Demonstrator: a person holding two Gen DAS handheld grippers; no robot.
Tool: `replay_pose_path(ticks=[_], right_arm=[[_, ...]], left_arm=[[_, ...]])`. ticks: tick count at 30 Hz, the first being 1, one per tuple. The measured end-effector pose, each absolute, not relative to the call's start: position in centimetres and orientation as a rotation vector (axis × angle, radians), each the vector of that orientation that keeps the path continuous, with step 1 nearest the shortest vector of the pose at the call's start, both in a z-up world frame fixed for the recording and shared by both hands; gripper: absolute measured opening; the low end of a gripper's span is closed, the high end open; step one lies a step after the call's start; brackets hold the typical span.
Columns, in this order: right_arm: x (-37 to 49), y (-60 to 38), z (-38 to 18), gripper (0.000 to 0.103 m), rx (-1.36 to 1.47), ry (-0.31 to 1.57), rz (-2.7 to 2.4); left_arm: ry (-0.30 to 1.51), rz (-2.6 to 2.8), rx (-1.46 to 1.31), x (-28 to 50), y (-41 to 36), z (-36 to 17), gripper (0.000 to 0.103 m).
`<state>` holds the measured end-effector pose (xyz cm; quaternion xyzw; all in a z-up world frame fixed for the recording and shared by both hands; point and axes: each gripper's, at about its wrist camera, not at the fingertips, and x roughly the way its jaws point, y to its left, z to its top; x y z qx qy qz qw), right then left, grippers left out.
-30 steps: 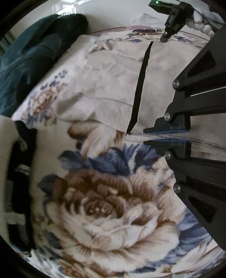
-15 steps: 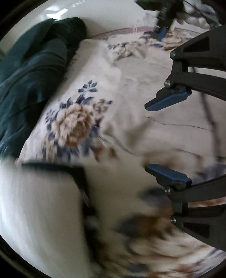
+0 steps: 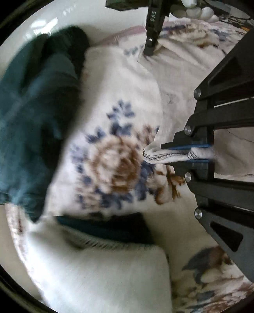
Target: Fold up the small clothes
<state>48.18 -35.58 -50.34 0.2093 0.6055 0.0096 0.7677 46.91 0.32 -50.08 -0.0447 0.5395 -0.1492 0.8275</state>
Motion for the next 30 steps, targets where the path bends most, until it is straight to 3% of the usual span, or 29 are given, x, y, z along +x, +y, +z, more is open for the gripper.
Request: replay_pose_path(ticks=[8,13,16,18,20,21,24,26,28,30], right_arm=[[36.6,-34.5,-41.4,0.007,0.433,1.127,0.113],[26.4,-33.2,-42.0,0.007,0.455,1.182,0.114],[21.3,-32.9,-44.2,0.007,0.439,1.282,0.126],[19.1,-33.0,-46.3,0.012,0.429,1.37,0.121],[17.3,-33.6,-48.5,0.026,0.444,1.459,0.091],[16.7,-34.0,-48.9,0.027,0.455,1.474,0.079],[15.7,-35.7,-48.7,0.031,0.537,1.464,0.044],[15.3,-37.1,-48.0,0.054,0.628,1.417,0.015],[15.8,-38.3,-47.2,0.056,0.749,1.354,-0.006],[16.8,-38.7,-47.4,0.056,0.828,1.342,-0.005]], left_arm=[[0.959,-0.41,-0.231,35.8,3.1,-41.1,0.006],[1.071,-0.404,-0.266,26.3,4.5,-43.3,0.007],[1.257,-0.416,-0.253,22.4,5.0,-47.2,0.01],[1.344,-0.416,-0.247,20.3,5.6,-49.2,0.012],[1.398,-0.4,-0.3,18.4,7.2,-50.4,0.016],[1.41,-0.384,-0.339,17.9,8.1,-50.7,0.024],[1.421,-0.282,-0.527,18.0,11.4,-50.6,0.031],[1.409,-0.251,-0.593,19.1,12.1,-50.2,0.036],[1.381,-0.262,-0.651,20.8,11.5,-49.8,0.038],[1.403,-0.272,-0.664,22.5,9.8,-50.3,0.049]])
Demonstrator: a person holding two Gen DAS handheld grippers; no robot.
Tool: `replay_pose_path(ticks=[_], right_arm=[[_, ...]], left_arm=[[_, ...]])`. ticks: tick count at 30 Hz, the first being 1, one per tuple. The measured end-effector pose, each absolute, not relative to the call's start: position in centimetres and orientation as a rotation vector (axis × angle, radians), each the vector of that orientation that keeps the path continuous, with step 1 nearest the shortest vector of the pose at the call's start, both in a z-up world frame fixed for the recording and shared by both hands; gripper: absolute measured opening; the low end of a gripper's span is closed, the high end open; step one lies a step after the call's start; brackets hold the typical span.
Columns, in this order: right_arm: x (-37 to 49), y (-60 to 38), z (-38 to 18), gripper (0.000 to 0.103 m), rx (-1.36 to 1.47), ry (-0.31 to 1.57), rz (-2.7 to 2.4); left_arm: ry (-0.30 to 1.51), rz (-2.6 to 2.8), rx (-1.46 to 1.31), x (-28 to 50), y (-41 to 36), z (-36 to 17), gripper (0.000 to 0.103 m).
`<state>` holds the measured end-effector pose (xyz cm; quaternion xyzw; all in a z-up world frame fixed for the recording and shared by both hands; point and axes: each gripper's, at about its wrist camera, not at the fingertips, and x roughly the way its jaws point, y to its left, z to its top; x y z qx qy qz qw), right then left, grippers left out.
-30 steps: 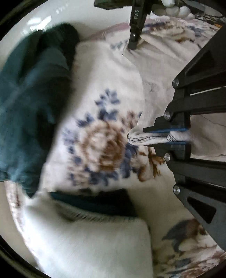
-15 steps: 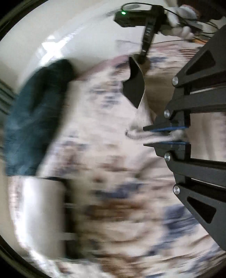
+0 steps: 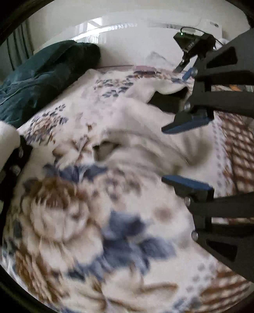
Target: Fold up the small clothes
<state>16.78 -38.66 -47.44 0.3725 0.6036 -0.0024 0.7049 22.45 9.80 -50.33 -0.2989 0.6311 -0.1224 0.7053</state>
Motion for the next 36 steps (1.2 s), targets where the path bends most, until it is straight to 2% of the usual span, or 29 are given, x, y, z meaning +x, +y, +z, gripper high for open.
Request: replay_pose_path(ticks=[5,6,7,8,15,19,23,25,27,28,29,30,31,36], right_arm=[[19.8,-37.2,-50.5,0.054,0.901,1.426,-0.016],[20.0,-36.6,-50.9,0.047,0.907,1.442,-0.013],[20.0,-36.1,-51.0,0.018,0.886,1.452,-0.013],[19.9,-35.6,-50.9,0.008,0.851,1.466,-0.023],[19.1,-36.3,-49.2,0.007,0.843,1.45,-0.041],[18.5,-37.3,-49.8,0.007,0.792,1.499,-0.067],[18.6,-37.3,-52.4,0.007,0.675,1.638,-0.096],[18.7,-37.6,-52.6,0.009,0.721,1.671,-0.08],[18.8,-38.1,-51.3,0.02,0.739,1.654,-0.079],[18.9,-38.4,-50.0,0.033,0.726,1.615,-0.088],[19.1,-38.6,-49.0,0.042,0.718,1.582,-0.094],[19.4,-38.7,-48.2,0.043,0.718,1.545,-0.089],[20.1,-38.7,-47.5,0.043,0.729,1.509,-0.075],[24.3,-37.7,-49.0,0.043,0.803,1.441,-0.019]], left_arm=[[1.504,-0.252,-0.649,24.0,5.3,-54.1,0.047],[1.494,-0.229,-0.617,23.9,5.1,-54.1,0.023],[1.489,-0.212,-0.567,23.8,4.6,-54.0,0.008],[1.477,-0.21,-0.544,23.7,4.5,-53.6,0.008],[1.426,-0.236,-0.449,23.8,7.9,-50.6,0.008],[1.465,-0.282,-0.358,24.6,7.8,-52.2,0.008],[1.564,-0.333,-0.389,24.9,7.6,-54.9,0.013],[1.577,-0.359,-0.461,25.2,8.4,-54.2,0.019],[1.543,-0.357,-0.462,25.6,9.4,-52.5,0.033],[1.521,-0.347,-0.481,26.1,10.1,-51.5,0.036],[1.502,-0.341,-0.511,26.6,10.6,-51.0,0.045],[1.482,-0.327,-0.547,27.1,10.9,-50.5,0.054],[1.453,-0.311,-0.597,27.8,11.2,-50.2,0.059],[1.425,-0.31,-0.584,31.6,8.4,-52.0,0.058]])
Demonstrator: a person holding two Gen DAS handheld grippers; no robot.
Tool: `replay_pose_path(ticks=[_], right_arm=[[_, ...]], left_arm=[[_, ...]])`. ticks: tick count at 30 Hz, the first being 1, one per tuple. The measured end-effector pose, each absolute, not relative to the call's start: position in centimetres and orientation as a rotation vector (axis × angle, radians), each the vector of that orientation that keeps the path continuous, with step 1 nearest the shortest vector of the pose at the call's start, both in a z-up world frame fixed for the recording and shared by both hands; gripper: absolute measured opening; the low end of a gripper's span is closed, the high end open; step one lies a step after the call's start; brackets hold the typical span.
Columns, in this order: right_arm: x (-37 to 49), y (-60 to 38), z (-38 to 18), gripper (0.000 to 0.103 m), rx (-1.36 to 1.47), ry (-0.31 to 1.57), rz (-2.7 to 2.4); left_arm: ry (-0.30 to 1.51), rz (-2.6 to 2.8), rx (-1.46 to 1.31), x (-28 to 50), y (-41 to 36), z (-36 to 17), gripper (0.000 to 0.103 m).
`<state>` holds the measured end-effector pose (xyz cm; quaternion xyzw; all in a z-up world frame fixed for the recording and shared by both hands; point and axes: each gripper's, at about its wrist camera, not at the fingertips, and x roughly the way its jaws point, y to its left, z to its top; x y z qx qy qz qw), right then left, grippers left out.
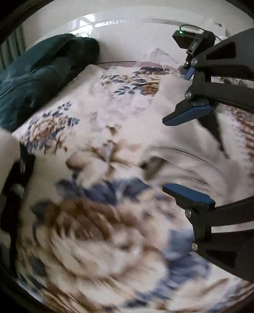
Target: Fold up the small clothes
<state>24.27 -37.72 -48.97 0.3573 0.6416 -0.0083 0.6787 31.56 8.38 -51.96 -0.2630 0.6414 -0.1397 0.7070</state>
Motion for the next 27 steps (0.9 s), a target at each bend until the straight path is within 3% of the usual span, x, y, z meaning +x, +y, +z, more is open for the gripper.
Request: replay_pose_path(ticks=[1,2,3,4,5,12,13,15,16,17,18,19,20,24,27], right_arm=[[24.8,-37.8,-49.6,0.044,0.819,1.438,-0.009],[25.4,-37.6,-50.2,0.043,0.832,1.439,-0.004],[25.9,-37.4,-50.7,0.042,0.843,1.441,-0.002],[26.2,-37.1,-51.0,0.024,0.848,1.428,-0.004],[26.4,-37.0,-51.1,0.014,0.845,1.408,-0.011],[27.0,-37.1,-52.3,0.008,0.744,1.413,-0.098],[26.9,-37.2,-52.7,0.008,0.748,1.428,-0.078],[27.1,-37.3,-52.4,0.012,0.763,1.443,-0.025],[27.3,-37.3,-52.0,0.024,0.755,1.447,-0.011],[27.3,-37.5,-51.4,0.038,0.739,1.444,0.01],[27.3,-37.7,-51.0,0.046,0.731,1.426,0.031],[27.1,-38.0,-50.6,0.061,0.72,1.41,0.047],[27.0,-38.2,-50.7,0.07,0.707,1.412,0.055],[27.0,-39.4,-54.1,0.072,0.746,1.48,0.117],[27.2,-39.5,-56.1,0.076,0.807,1.481,0.175]], left_arm=[[1.419,-0.293,-0.529,32.2,7.5,-52.5,0.056],[1.407,-0.292,-0.501,32.4,7.2,-52.8,0.041],[1.395,-0.301,-0.468,32.7,6.4,-53.2,0.011],[1.396,-0.293,-0.444,32.8,6.1,-53.3,0.011],[1.385,-0.293,-0.425,32.8,6.0,-53.3,0.01],[1.388,-0.281,-0.385,33.3,6.1,-54.8,0.011],[1.393,-0.291,-0.419,33.4,6.4,-54.7,0.011],[1.383,-0.305,-0.485,33.4,7.1,-53.9,0.023],[1.368,-0.31,-0.512,33.3,7.5,-53.5,0.027],[1.344,-0.322,-0.546,33.0,8.1,-53.1,0.036],[1.321,-0.324,-0.581,32.6,8.8,-52.9,0.057],[1.304,-0.327,-0.626,32.1,9.4,-53.1,0.067],[1.301,-0.34,-0.671,31.8,9.8,-53.7,0.071],[1.397,-0.383,-0.777,31.3,9.2,-57.9,0.071],[1.373,-0.399,-0.781,31.4,8.5,-58.6,0.071]])
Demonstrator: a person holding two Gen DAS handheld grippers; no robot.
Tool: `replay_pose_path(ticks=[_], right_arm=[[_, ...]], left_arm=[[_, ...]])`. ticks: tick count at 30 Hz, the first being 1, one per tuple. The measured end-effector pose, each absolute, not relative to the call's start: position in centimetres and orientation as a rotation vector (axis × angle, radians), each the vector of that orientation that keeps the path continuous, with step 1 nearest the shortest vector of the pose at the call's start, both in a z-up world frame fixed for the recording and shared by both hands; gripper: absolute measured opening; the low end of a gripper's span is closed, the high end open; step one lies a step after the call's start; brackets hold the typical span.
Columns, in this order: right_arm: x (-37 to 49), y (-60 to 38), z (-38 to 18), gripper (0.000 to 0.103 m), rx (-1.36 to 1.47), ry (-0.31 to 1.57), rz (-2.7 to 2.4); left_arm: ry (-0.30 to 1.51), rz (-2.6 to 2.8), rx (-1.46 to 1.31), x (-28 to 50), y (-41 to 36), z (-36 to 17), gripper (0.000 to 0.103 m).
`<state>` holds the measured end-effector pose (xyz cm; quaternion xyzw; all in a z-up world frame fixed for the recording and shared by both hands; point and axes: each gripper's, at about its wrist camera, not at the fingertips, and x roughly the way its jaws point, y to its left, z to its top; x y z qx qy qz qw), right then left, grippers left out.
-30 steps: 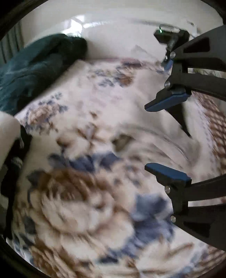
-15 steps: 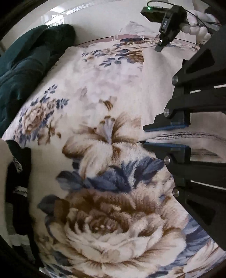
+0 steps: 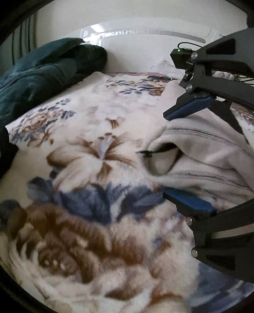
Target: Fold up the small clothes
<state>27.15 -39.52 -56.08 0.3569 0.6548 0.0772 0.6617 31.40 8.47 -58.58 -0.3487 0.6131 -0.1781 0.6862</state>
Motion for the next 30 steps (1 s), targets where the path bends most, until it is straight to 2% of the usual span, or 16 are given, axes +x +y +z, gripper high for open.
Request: replay_pose_path(ticks=[2,4,5,6,7,8,15,21,30], right_arm=[[27.4,-39.2,-56.6,0.076,0.855,1.451,0.242],[27.6,-38.9,-56.9,0.073,0.893,1.428,0.275],[27.6,-38.6,-56.9,0.053,0.888,1.419,0.284],[27.7,-38.2,-56.9,0.038,0.868,1.424,0.283],[27.8,-38.0,-57.0,0.027,0.867,1.434,0.278],[27.7,-37.9,-56.7,0.023,0.872,1.419,0.267],[27.9,-34.5,-50.4,0.019,0.76,1.364,0.256],[29.9,-28.4,-43.0,0.018,0.692,1.311,0.314],[41.0,-14.6,-33.0,0.018,0.642,1.166,0.402]], left_arm=[[1.347,-0.406,-0.762,31.6,7.9,-58.2,0.068],[1.324,-0.407,-0.693,31.6,7.2,-57.6,0.044],[1.312,-0.415,-0.678,31.6,7.0,-57.3,0.03],[1.3,-0.422,-0.669,31.6,7.0,-57.1,0.028],[1.286,-0.425,-0.652,31.5,7.0,-56.7,0.027],[1.278,-0.423,-0.642,31.4,7.0,-56.3,0.025],[1.179,-0.455,-0.629,30.6,9.0,-51.1,0.023],[1.073,-0.44,-0.651,32.4,15.6,-44.0,0.023],[0.931,-0.422,-0.515,43.0,26.8,-32.9,0.023]])
